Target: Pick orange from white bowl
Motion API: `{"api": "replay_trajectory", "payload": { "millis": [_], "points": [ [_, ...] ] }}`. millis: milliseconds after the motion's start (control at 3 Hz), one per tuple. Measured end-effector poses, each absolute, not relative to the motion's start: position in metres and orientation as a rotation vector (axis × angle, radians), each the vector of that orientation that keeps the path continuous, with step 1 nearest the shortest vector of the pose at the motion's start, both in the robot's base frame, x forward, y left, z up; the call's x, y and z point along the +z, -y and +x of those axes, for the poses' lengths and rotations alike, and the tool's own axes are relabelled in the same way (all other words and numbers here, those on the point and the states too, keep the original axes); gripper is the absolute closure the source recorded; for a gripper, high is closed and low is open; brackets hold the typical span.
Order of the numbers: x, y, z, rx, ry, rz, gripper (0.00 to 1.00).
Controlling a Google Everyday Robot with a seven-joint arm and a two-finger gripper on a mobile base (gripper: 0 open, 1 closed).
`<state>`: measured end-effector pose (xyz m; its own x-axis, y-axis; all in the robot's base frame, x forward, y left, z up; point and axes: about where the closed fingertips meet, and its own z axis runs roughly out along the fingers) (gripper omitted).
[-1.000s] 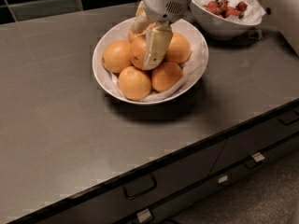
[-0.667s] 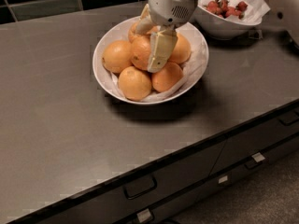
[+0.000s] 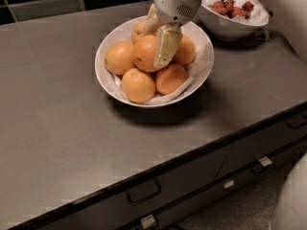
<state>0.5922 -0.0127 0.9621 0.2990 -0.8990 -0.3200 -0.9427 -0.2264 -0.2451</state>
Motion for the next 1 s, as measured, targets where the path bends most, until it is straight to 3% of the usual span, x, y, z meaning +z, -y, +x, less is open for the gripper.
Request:
{"api": "replay_trajectory", "payload": {
  "millis": [1000],
  "points": [
    [0.9532,0.0097,0.5973,0.179,-1.647,-2.191,0.35]
  ]
}}
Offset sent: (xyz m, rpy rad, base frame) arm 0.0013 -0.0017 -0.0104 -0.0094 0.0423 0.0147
